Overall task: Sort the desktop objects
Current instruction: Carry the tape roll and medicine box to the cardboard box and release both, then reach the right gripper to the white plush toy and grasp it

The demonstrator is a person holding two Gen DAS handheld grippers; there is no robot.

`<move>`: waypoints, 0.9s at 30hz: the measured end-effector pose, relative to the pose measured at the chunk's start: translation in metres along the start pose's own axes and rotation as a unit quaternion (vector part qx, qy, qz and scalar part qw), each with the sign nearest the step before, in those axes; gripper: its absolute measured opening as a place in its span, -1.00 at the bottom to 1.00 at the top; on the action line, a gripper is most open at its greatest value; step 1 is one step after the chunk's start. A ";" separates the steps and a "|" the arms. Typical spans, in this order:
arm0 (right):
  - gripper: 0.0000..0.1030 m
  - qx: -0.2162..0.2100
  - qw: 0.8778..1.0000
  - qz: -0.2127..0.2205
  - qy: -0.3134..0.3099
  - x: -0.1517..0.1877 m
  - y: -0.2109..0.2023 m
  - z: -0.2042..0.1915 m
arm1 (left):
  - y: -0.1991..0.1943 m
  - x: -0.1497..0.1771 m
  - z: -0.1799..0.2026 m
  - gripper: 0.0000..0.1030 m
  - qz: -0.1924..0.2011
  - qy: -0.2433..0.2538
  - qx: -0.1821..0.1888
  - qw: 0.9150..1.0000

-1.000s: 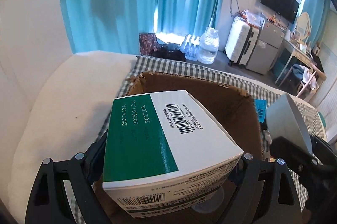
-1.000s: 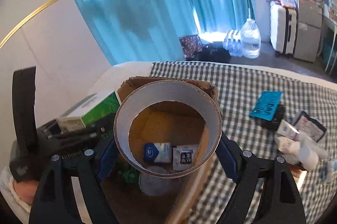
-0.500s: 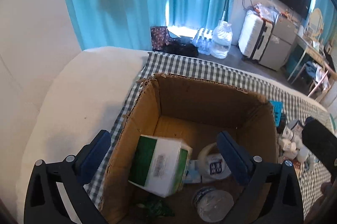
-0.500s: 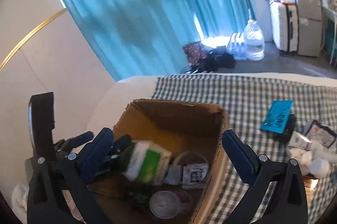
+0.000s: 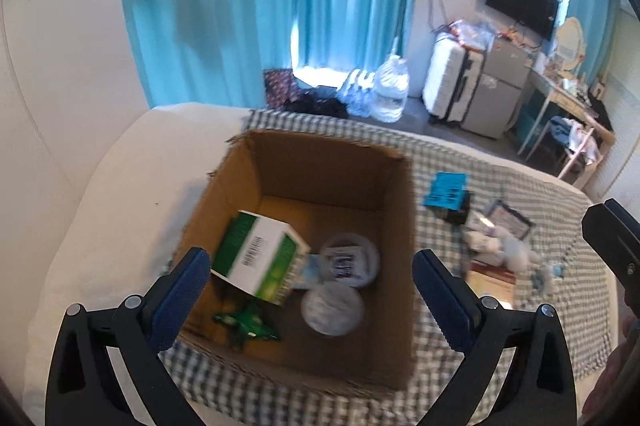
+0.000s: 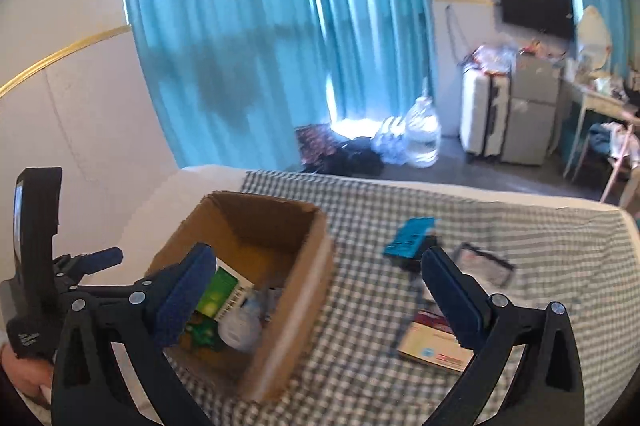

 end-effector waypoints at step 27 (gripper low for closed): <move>1.00 0.141 0.980 -0.069 0.124 0.131 -0.019 0.252 | 0.086 0.128 0.206 1.00 -0.079 0.078 0.094 0.989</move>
Point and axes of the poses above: each gripper's, at about its wrist camera, not at the fingertips, and y roughly the way its jaws point, z to its right, x to its underside, the point moved 9 cm from there along y, roughly the way its jaws point, and after that the axes turned 13 degrees about x, right-handed, at the moved point
